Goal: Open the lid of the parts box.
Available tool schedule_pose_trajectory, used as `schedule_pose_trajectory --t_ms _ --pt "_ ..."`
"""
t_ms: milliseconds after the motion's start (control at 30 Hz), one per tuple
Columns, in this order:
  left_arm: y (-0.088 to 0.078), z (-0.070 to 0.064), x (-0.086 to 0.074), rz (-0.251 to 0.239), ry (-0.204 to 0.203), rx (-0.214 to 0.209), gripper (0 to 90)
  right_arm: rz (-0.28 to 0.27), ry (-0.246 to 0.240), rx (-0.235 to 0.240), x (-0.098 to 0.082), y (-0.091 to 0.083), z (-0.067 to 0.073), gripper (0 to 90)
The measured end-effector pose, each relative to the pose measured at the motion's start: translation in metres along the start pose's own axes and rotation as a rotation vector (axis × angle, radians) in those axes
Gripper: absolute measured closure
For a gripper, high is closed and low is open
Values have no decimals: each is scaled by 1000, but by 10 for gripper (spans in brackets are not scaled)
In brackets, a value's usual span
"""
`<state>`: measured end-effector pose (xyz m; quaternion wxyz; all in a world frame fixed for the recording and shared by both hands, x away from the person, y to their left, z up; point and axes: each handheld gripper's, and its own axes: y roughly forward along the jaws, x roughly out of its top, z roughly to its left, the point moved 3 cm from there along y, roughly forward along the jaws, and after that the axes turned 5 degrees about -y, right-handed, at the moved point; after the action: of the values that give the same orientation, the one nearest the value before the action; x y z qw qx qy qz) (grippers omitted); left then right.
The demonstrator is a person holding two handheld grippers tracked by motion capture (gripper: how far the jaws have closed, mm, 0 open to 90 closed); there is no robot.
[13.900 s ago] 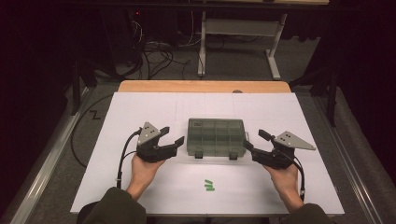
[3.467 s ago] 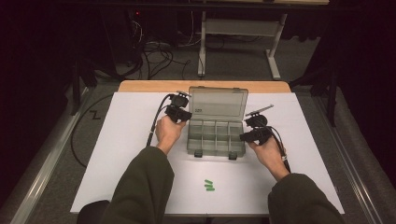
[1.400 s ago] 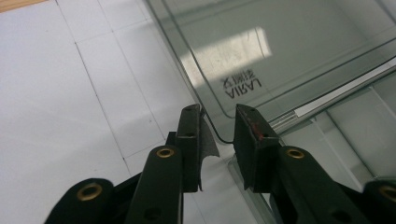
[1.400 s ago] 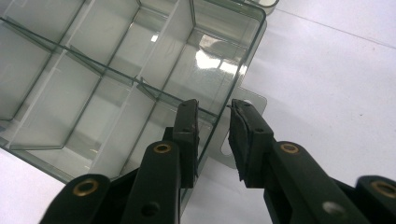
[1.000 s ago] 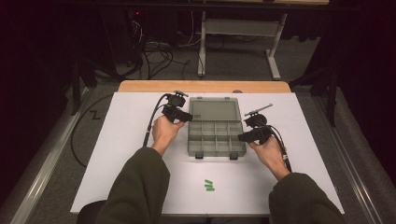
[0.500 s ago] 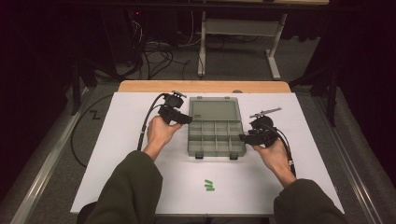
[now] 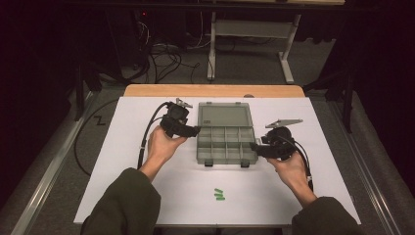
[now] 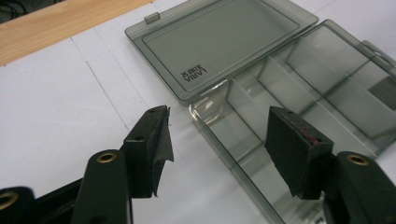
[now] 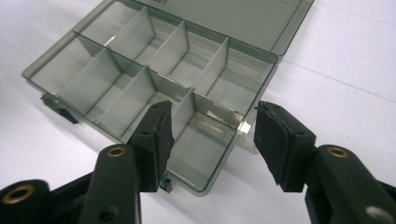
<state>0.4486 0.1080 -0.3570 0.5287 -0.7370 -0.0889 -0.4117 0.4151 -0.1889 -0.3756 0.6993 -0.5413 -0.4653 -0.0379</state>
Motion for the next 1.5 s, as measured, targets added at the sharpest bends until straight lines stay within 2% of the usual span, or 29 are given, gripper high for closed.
schedule_pose_trajectory --t_ms 100,133,267,567,600,700,833,1000,1167,1233,1333,1500 --pt "-10 -2 -7 -23 12 0 398 -29 7 2 -5 -6 1 467" --pt "-13 -3 -10 -31 14 -1 399 -57 14 3 -8 -11 0 463" --pt "-23 -5 -18 -37 27 2 399 -94 22 1 -11 -18 0 452" --pt "-43 -4 -43 -102 26 1 393 -186 31 -12 -25 -36 -2 402" --pt "-48 -5 -49 -136 20 -7 392 -206 35 -17 -29 -39 -3 387" --pt "-52 -5 -55 -148 14 -21 391 -225 31 -21 -33 -43 -3 373" --pt "-63 -4 -71 -195 22 -10 387 -279 34 -33 -43 -53 -2 345" --pt "-71 -2 -85 -244 -2 -27 384 -329 30 -45 -50 -61 -1 326" --pt "-78 -4 -96 -281 12 -27 376 -363 27 -48 -57 -65 1 309" --pt "-81 -6 -104 -316 16 -29 373 -377 22 -50 -64 -67 3 287" --pt "-84 -6 -113 -338 15 -27 363 -415 24 -60 -71 -69 3 277" --pt "-86 -4 -124 -358 -3 -27 358 -428 44 -66 -80 -68 1 268"
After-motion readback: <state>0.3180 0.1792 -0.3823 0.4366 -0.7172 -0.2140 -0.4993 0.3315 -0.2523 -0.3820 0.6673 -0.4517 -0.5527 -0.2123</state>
